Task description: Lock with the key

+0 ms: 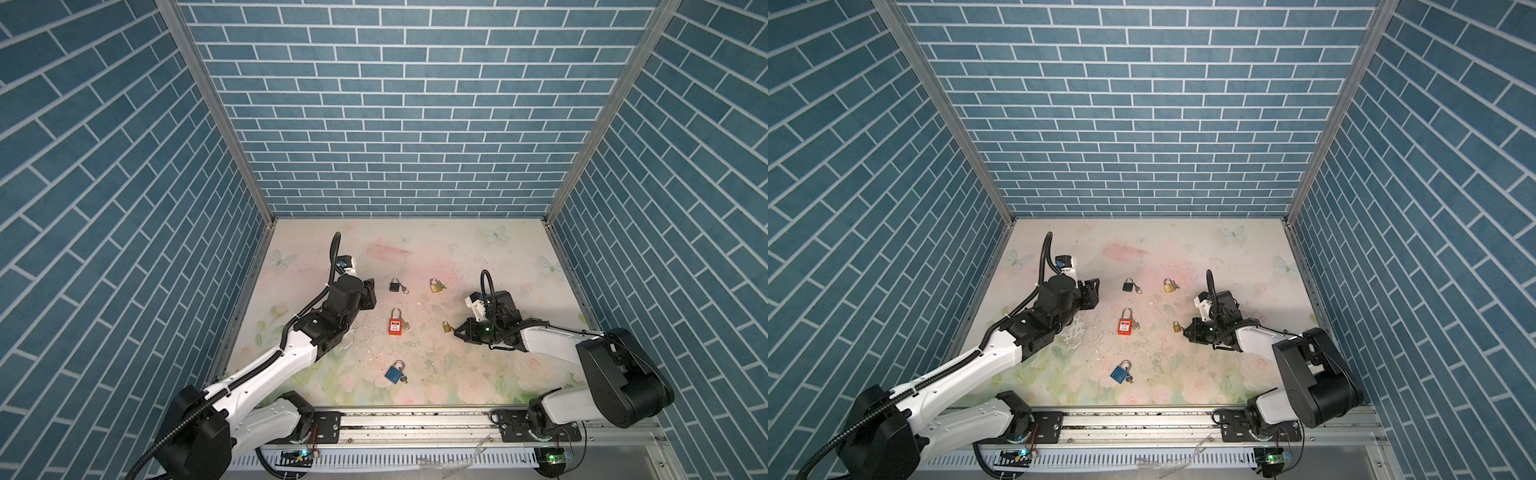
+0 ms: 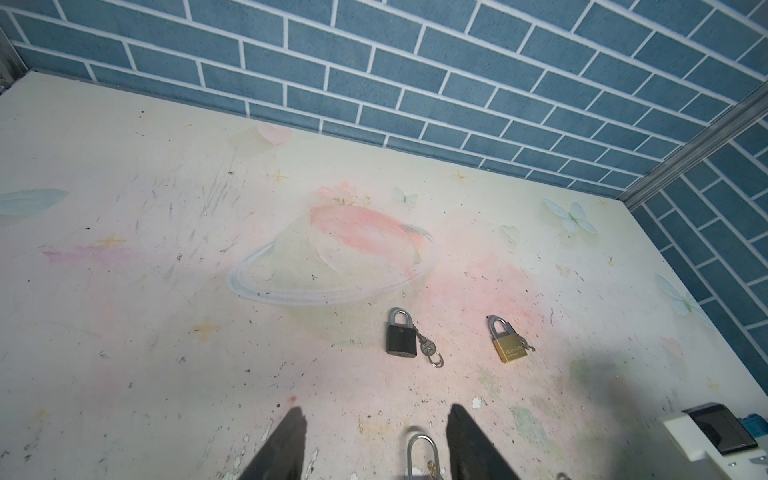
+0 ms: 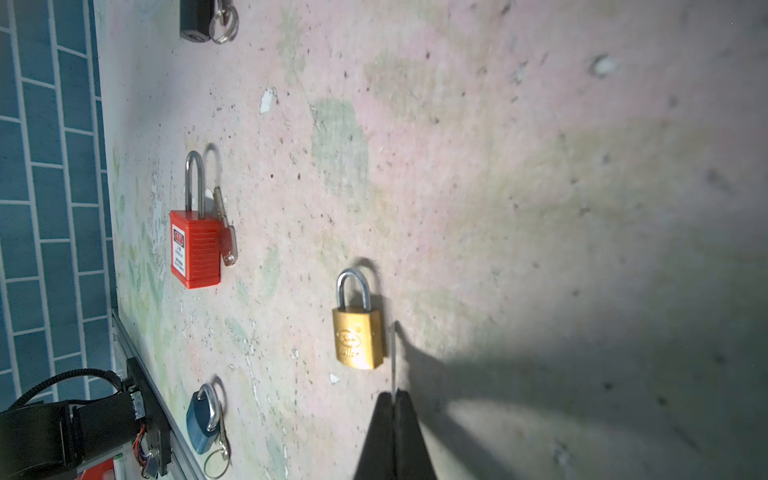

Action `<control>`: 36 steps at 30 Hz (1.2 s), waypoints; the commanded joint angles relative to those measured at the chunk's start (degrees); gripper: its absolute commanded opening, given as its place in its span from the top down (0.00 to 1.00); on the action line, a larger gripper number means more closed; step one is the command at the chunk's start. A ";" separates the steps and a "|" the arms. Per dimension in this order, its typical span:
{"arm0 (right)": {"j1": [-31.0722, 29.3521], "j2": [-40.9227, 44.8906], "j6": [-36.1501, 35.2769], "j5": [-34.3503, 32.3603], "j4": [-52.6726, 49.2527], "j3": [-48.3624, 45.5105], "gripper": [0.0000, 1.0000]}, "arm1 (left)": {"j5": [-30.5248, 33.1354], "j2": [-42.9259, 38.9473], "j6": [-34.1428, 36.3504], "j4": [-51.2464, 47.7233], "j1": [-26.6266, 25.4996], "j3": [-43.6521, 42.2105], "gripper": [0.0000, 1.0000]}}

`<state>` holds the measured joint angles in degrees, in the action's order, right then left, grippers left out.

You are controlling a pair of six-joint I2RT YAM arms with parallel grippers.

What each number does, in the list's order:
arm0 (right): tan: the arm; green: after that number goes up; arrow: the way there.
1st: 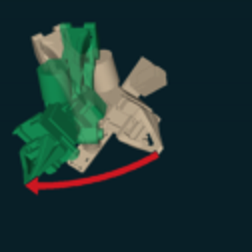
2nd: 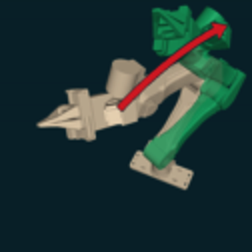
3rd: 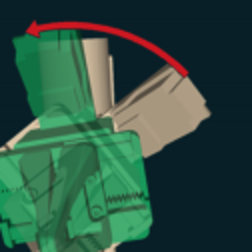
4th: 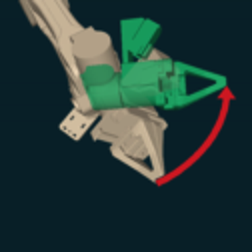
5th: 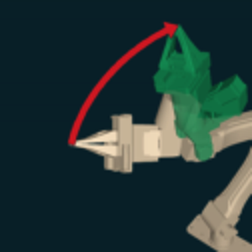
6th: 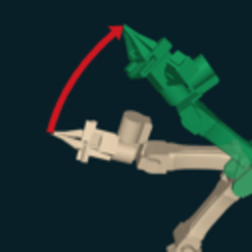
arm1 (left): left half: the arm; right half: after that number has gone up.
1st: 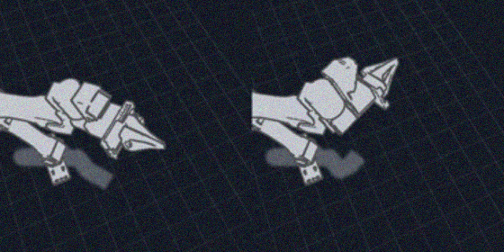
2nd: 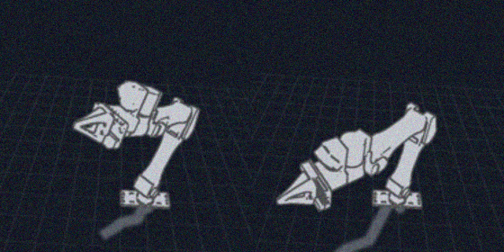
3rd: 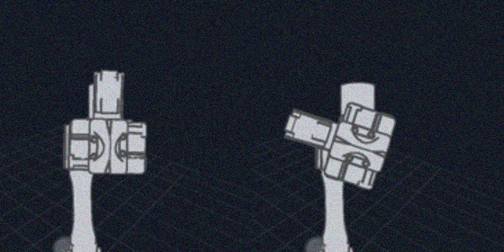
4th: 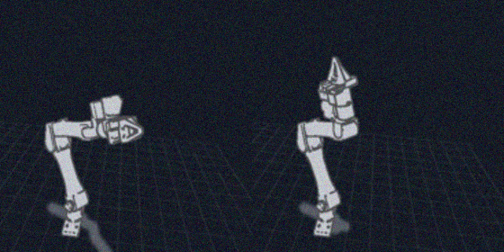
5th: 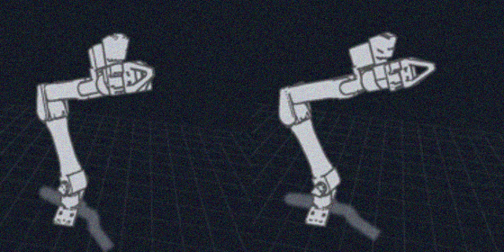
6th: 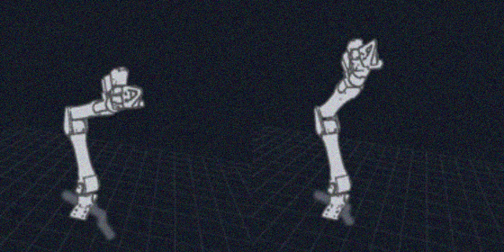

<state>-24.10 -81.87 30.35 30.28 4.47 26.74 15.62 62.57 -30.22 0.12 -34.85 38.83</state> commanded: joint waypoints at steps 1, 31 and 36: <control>0.11 -1.06 -2.10 -0.12 0.19 1.38 1.00 | 0.56 -0.78 -0.19 1.96 0.66 -0.41 0.44; -0.06 -2.32 -1.55 -1.93 0.37 2.70 0.77 | 1.19 -2.13 -1.17 0.41 1.09 0.61 0.41; -0.09 0.68 -1.69 -2.98 -1.94 3.65 0.67 | 2.38 -3.08 -0.72 -0.16 1.14 0.96 0.39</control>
<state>-24.10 -83.22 29.63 29.36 5.69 28.69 16.12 60.40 -31.03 0.82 -34.28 38.85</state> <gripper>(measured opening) 0.321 0.611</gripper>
